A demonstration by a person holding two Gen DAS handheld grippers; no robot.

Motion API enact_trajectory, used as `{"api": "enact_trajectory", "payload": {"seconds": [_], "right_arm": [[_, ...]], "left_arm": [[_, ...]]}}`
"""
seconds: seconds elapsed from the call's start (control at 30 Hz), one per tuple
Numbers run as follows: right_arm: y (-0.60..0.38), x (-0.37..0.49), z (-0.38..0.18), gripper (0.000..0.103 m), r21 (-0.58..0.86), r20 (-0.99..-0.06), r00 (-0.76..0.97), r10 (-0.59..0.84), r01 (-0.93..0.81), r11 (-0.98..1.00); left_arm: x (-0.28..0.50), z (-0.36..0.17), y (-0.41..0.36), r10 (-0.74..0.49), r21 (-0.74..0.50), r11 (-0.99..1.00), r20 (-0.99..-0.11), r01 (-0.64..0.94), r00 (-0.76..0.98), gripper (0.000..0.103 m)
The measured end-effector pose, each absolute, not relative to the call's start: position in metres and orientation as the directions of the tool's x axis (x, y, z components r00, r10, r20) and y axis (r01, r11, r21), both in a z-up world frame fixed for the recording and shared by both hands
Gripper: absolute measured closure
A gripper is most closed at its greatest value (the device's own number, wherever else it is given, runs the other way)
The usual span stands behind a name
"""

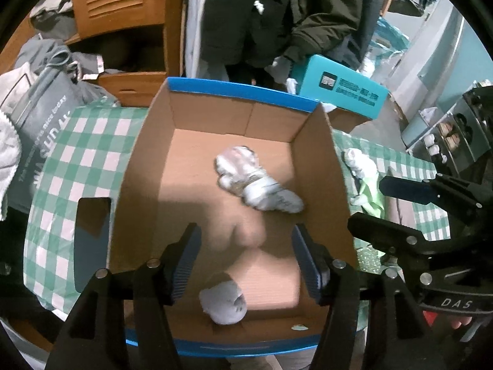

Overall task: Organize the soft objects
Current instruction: 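Carry the cloth and sock into the cardboard box and open both tools, then move both tools back to the table toward the grey towel and green scrubber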

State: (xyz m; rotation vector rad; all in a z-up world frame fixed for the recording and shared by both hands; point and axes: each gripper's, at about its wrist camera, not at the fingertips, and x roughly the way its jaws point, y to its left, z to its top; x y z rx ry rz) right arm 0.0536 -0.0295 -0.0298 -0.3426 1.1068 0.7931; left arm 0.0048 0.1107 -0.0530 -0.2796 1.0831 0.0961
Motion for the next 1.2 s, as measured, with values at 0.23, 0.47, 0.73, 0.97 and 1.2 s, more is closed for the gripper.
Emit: {"api": "enact_trajectory", "payload": {"seconds": [0.23,0.47,0.73,0.97,1.2], "right_arm": [[-0.061,0.058,-0.024,0.031,0.112,-0.886,0.259,0.385,-0.686,0.719],[-0.101,0.067,-0.025,0.03,0.114,-0.884,0.29,0.368,-0.629,0.769],[-0.139,0.075,-0.025,0.029,0.111,-0.88,0.321,0.351,-0.579,0.808],[-0.172,0.084,-0.035,0.028,0.109,-0.887,0.333,0.321,-0.524,0.844],[-0.202,0.09,-0.048,0.028,0.109,-0.897,0.332,0.291,-0.472,0.875]], "left_arm": [[0.009,-0.049,0.082,-0.087,-0.178,0.973,-0.872,-0.148,0.481,0.037],[0.012,-0.036,0.054,-0.085,-0.141,0.988,-0.848,-0.069,0.523,0.037],[0.02,-0.028,0.028,-0.083,-0.108,0.994,-0.824,-0.011,0.561,0.037],[0.029,-0.032,0.01,-0.157,-0.171,0.985,-0.837,0.022,0.525,0.037],[0.037,-0.04,-0.023,-0.168,-0.149,0.986,-0.862,0.077,0.478,0.037]]}}
